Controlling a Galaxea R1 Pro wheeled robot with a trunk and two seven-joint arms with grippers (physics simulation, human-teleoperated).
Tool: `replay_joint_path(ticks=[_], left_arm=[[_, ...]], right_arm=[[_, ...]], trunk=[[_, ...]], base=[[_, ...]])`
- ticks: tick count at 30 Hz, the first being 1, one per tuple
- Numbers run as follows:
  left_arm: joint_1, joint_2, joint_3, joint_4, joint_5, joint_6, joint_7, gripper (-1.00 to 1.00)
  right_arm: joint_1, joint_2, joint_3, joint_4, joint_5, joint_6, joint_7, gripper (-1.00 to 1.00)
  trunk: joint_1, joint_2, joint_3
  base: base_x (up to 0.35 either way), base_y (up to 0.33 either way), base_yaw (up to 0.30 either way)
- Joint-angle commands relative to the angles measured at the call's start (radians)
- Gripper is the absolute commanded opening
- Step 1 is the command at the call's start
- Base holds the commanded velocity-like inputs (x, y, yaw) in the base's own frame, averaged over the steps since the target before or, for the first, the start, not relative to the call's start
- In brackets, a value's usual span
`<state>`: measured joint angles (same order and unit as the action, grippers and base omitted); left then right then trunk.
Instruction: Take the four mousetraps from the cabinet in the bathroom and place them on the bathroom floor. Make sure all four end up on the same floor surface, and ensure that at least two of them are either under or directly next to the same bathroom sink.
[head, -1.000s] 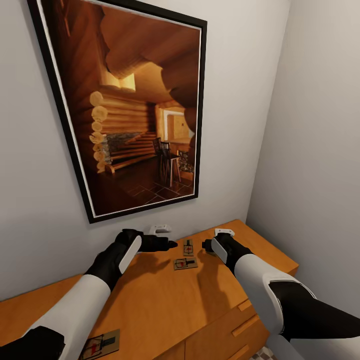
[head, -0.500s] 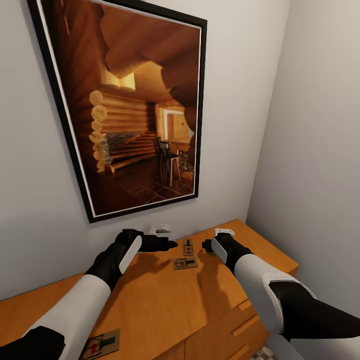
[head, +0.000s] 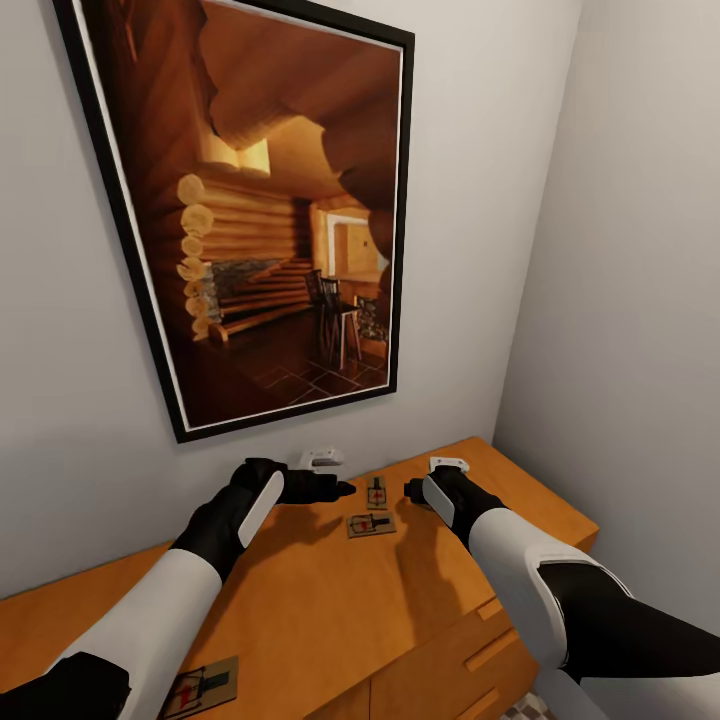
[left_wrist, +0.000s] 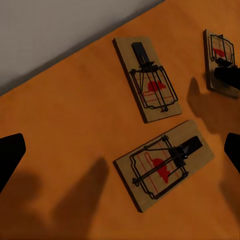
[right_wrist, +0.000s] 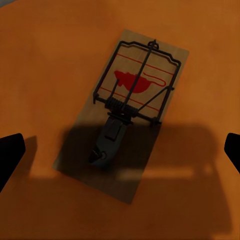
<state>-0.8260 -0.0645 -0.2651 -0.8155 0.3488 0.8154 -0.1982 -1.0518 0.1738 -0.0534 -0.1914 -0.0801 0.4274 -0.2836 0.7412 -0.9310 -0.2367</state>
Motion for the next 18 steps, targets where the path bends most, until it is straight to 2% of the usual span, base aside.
replay_joint_path(ticks=[1, 18], left_arm=[[-0.001, 0.000, 0.000, -0.001, -0.004, 0.004, -0.004, 1.00], [-0.001, 0.001, 0.001, -0.001, -0.004, 0.004, -0.004, 1.00]], right_arm=[[0.000, 0.001, -0.005, -0.002, -0.009, 0.002, -0.006, 1.00], [0.000, 0.001, -0.005, -0.002, -0.009, 0.002, -0.006, 1.00]], trunk=[[0.000, -0.001, -0.001], [0.000, -0.001, -0.001]], base=[[0.000, 0.000, 0.000], [0.000, 0.000, 0.000]])
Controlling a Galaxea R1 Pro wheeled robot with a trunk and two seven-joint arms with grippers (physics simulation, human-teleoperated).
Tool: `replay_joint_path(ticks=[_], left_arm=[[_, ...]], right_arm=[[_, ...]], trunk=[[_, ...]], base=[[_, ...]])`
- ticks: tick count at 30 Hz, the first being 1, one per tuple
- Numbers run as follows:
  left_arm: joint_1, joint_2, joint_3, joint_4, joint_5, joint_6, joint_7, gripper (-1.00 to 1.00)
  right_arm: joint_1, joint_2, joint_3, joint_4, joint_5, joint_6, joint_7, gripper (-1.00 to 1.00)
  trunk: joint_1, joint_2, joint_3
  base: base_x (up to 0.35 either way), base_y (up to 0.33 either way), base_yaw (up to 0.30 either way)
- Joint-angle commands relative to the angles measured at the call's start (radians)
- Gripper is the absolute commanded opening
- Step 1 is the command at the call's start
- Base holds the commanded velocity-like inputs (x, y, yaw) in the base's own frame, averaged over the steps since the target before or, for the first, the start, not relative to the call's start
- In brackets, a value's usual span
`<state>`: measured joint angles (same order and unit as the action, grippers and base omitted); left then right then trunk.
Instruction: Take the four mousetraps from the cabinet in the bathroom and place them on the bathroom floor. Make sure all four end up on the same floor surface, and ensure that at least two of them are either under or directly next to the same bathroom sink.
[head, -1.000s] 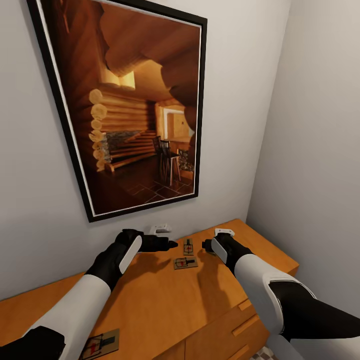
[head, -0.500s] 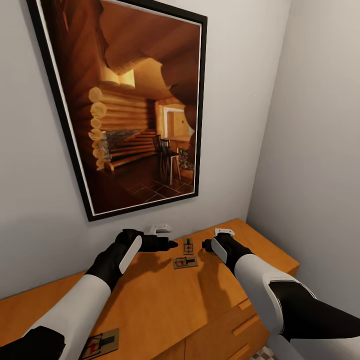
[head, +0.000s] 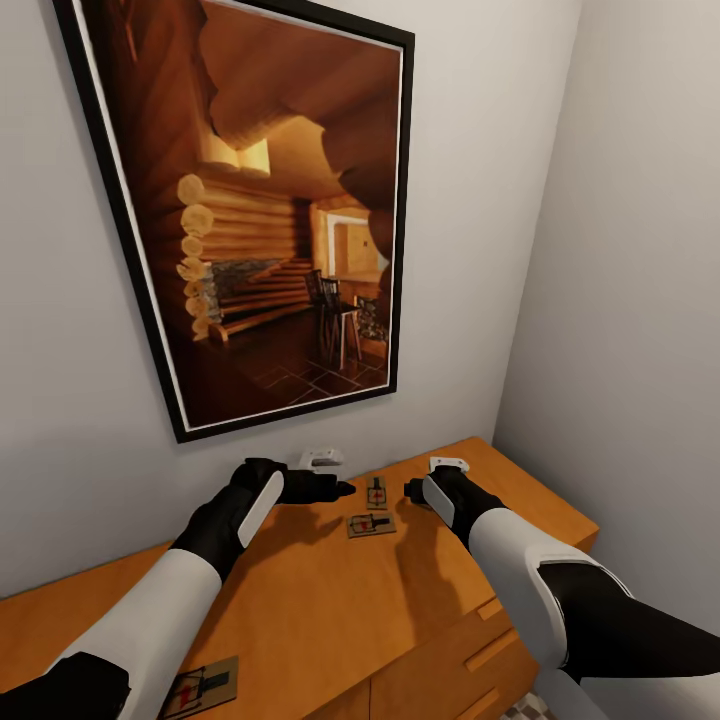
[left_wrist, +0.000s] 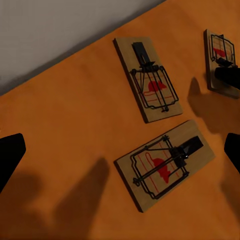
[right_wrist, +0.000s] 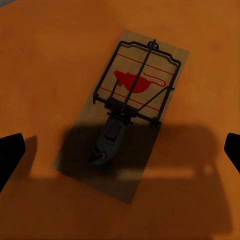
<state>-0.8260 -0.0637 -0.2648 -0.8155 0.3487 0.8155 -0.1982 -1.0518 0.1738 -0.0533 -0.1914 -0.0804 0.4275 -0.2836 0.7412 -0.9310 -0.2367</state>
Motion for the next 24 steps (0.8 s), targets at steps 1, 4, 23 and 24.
replay_joint_path(ticks=[1, 4, 23, 24], left_arm=[[-0.001, 0.000, 0.000, -0.001, -0.004, 0.004, -0.004, 1.00], [-0.001, 0.000, 0.000, -0.001, -0.004, 0.004, -0.004, 1.00], [-0.001, 0.001, 0.000, -0.001, -0.005, 0.004, -0.004, 1.00], [-0.001, 0.001, 0.000, -0.001, -0.005, 0.004, -0.004, 1.00]], right_arm=[[0.000, 0.001, -0.005, -0.002, -0.009, 0.002, -0.006, 1.00], [0.000, 0.001, -0.005, -0.002, -0.009, 0.002, -0.006, 1.00], [0.000, 0.001, -0.005, -0.002, -0.009, 0.002, -0.006, 1.00], [0.000, 0.001, -0.005, -0.002, -0.009, 0.002, -0.006, 1.00]], trunk=[[0.000, -0.001, -0.001], [0.004, -0.008, -0.005], [0.031, -0.057, -0.027], [0.031, -0.057, -0.027]], base=[[0.000, 0.000, 0.000], [0.000, 0.000, 0.000], [0.000, 0.000, 0.000], [0.000, 0.000, 0.000]])
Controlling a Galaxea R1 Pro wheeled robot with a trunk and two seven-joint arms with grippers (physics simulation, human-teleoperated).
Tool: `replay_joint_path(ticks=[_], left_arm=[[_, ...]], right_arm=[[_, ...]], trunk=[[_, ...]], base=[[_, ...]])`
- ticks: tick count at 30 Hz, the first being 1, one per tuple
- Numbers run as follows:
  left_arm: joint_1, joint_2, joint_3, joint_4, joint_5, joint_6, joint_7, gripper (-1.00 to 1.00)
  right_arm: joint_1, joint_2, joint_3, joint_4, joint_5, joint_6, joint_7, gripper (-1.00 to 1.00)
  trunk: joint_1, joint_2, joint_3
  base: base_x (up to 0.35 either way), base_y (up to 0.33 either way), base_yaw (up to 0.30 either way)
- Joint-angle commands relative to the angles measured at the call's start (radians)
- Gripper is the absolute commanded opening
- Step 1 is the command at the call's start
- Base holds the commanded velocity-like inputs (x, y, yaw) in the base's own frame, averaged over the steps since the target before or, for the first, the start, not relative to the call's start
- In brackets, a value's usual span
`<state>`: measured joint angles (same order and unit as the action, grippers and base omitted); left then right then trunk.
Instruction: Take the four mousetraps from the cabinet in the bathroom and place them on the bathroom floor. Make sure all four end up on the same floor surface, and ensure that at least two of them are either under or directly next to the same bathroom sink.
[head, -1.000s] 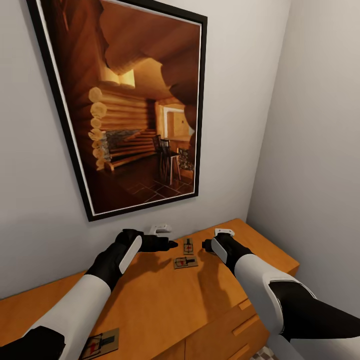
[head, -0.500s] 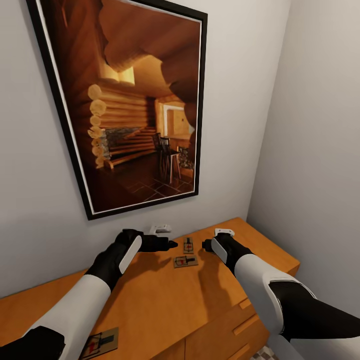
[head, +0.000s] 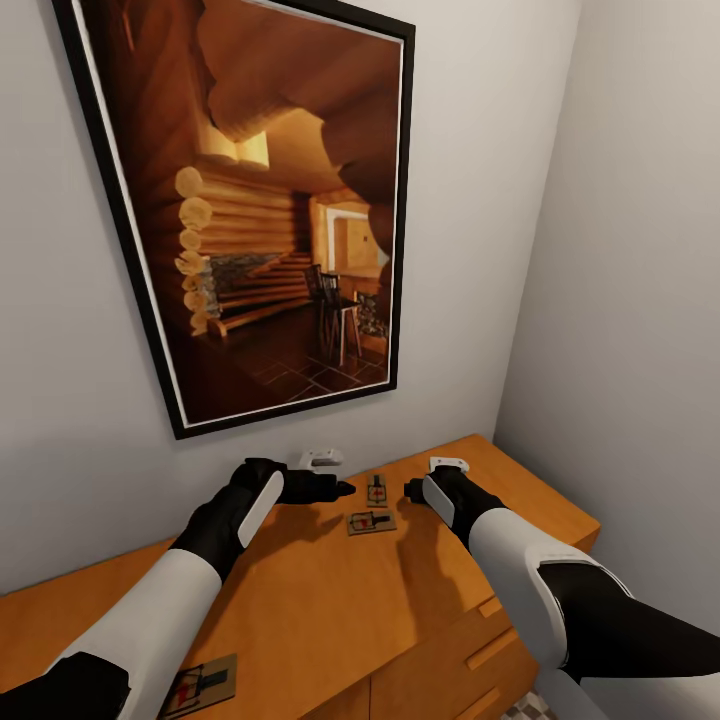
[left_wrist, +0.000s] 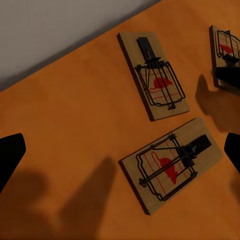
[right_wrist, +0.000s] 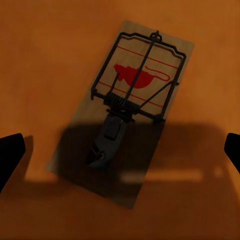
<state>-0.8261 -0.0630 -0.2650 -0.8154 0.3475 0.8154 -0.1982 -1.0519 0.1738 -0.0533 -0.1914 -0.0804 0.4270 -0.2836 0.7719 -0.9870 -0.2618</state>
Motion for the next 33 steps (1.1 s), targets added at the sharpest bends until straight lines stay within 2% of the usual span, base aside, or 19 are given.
replay_joint_path(ticks=[1, 24, 31, 33], left_arm=[[-0.001, 0.000, 0.000, -0.001, -0.004, 0.004, -0.004, 1.00], [-0.001, 0.000, 0.000, -0.001, -0.004, 0.004, -0.004, 1.00], [-0.001, 0.000, 0.000, -0.001, -0.004, 0.004, -0.004, 1.00], [-0.001, 0.000, 0.000, -0.001, -0.004, 0.004, -0.004, 1.00]], right_arm=[[0.000, 0.001, -0.005, -0.002, -0.009, 0.002, -0.006, 1.00], [0.000, 0.001, -0.005, -0.002, -0.009, 0.002, -0.006, 1.00], [0.000, 0.001, -0.005, -0.002, -0.009, 0.002, -0.006, 1.00], [0.000, 0.001, -0.005, -0.002, -0.009, 0.002, -0.006, 1.00]], trunk=[[0.000, -0.001, -0.001], [0.000, -0.001, -0.001], [0.027, -0.050, -0.023], [0.027, -0.050, -0.023]], base=[[0.000, 0.000, 0.000], [0.000, 0.000, 0.000], [0.000, 0.000, 0.000], [0.000, 0.000, 0.000]])
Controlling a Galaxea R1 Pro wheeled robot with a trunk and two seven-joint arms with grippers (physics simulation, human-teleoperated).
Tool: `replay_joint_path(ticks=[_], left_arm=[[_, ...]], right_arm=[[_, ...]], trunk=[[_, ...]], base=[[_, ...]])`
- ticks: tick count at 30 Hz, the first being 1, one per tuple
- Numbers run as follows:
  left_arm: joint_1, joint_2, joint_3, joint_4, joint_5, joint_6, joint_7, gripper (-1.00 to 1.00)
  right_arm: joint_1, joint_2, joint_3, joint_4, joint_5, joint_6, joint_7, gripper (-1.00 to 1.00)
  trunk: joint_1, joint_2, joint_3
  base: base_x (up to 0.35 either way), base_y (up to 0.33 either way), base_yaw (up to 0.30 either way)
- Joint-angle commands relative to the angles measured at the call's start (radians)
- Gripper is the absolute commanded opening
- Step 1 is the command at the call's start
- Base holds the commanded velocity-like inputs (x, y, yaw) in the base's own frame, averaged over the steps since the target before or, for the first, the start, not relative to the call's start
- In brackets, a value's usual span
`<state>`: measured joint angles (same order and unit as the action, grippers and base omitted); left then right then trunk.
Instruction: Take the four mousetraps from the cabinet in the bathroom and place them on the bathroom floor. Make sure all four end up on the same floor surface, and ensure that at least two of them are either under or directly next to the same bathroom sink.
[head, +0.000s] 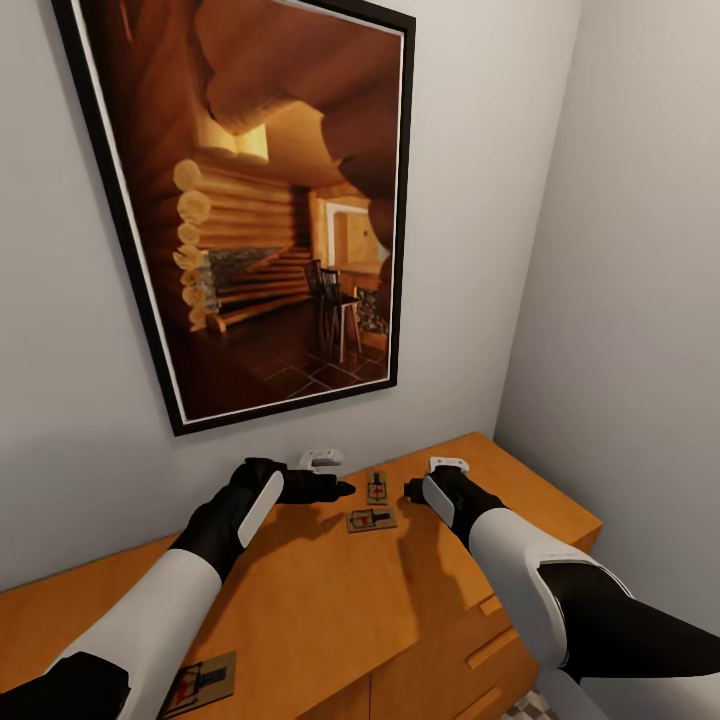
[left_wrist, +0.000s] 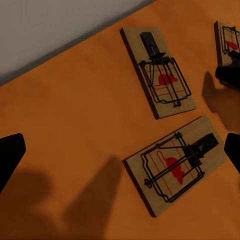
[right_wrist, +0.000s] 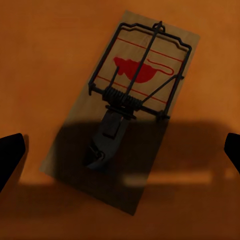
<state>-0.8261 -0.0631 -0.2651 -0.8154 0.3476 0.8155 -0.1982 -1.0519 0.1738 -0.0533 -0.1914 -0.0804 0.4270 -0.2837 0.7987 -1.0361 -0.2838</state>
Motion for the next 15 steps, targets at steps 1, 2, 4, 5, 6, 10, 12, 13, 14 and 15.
replay_joint_path(ticks=[1, 2, 4, 5, 6, 10, 12, 13, 14, 15], left_arm=[[-0.001, 0.000, 0.000, -0.001, -0.004, 0.004, -0.004, 1.00], [-0.001, 0.000, 0.000, -0.001, -0.004, 0.004, -0.004, 1.00], [-0.001, 0.000, 0.001, -0.001, -0.004, 0.004, -0.004, 1.00], [-0.001, 0.000, 0.001, -0.001, -0.004, 0.004, -0.004, 1.00], [-0.001, 0.000, 0.000, -0.001, -0.004, 0.004, -0.004, 1.00], [-0.001, 0.000, 0.000, -0.001, -0.004, 0.004, -0.004, 1.00], [-0.001, 0.000, 0.000, -0.001, -0.004, 0.004, -0.004, 1.00], [-0.001, 0.000, 0.000, -0.001, -0.004, 0.004, -0.004, 1.00], [-0.001, 0.000, 0.000, -0.001, -0.004, 0.004, -0.004, 1.00], [-0.001, 0.000, 0.000, -0.001, -0.004, 0.004, -0.004, 1.00]], right_arm=[[0.000, 0.001, -0.005, -0.002, -0.009, 0.002, -0.006, 1.00], [0.000, 0.001, -0.005, -0.002, -0.009, 0.002, -0.006, 1.00], [0.000, 0.001, -0.005, -0.002, -0.009, 0.002, -0.006, 1.00], [0.000, 0.001, -0.005, -0.002, -0.009, 0.002, -0.006, 1.00], [0.000, 0.001, -0.005, -0.002, -0.009, 0.002, -0.006, 1.00], [0.000, 0.001, -0.005, -0.002, -0.009, 0.002, -0.006, 1.00], [0.000, 0.001, -0.005, -0.002, -0.009, 0.002, -0.006, 1.00], [0.000, 0.001, -0.005, -0.002, -0.009, 0.002, -0.006, 1.00], [0.000, 0.001, -0.005, -0.002, -0.009, 0.002, -0.006, 1.00], [0.000, 0.001, -0.005, -0.002, -0.009, 0.002, -0.006, 1.00]], trunk=[[0.000, -0.001, -0.001], [0.000, -0.001, -0.001], [0.000, -0.001, -0.001], [0.000, -0.001, -0.001], [0.000, -0.001, -0.001], [0.000, -0.001, -0.001], [0.000, -0.001, -0.001], [0.000, -0.001, -0.001], [0.000, -0.001, -0.001], [0.000, -0.001, -0.001]], base=[[0.000, 0.000, 0.000], [0.000, 0.000, 0.000], [0.000, 0.000, 0.000], [0.000, 0.000, 0.000], [0.000, 0.000, 0.000], [0.000, 0.000, 0.000], [0.000, 0.000, 0.000], [0.000, 0.000, 0.000], [0.000, 0.000, 0.000], [0.000, 0.000, 0.000]])
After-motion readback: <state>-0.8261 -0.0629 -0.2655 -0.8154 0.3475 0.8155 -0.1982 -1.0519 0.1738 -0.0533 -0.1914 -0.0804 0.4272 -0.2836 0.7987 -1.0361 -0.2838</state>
